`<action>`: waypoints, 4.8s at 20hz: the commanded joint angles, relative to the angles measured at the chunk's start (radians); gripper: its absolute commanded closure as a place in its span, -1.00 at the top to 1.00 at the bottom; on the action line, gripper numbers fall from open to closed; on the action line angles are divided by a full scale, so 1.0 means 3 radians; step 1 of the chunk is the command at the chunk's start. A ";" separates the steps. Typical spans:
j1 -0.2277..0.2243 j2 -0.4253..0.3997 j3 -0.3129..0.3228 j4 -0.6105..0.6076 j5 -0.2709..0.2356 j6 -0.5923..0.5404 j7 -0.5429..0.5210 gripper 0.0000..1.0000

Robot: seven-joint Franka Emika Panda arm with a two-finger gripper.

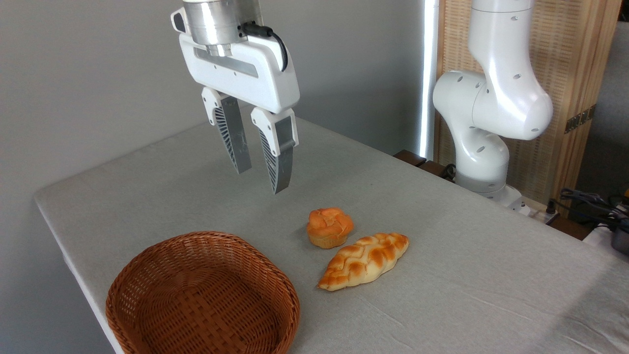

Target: Put bread into the basket

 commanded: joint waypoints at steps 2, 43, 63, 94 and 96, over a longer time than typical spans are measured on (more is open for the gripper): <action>-0.0047 -0.0429 0.0015 -0.0605 -0.0050 0.0176 0.0034 1.00; -0.0722 -0.1054 0.0101 -0.2825 0.0390 0.1598 0.0249 -0.31; -0.0691 0.0621 0.0239 0.0011 0.0349 0.0723 -0.0220 -0.34; -0.0604 -0.0430 -0.0113 -0.1183 0.0267 0.0579 -0.0232 1.00; -0.0609 -0.0502 -0.0169 -0.1367 0.0262 0.0641 -0.0237 1.00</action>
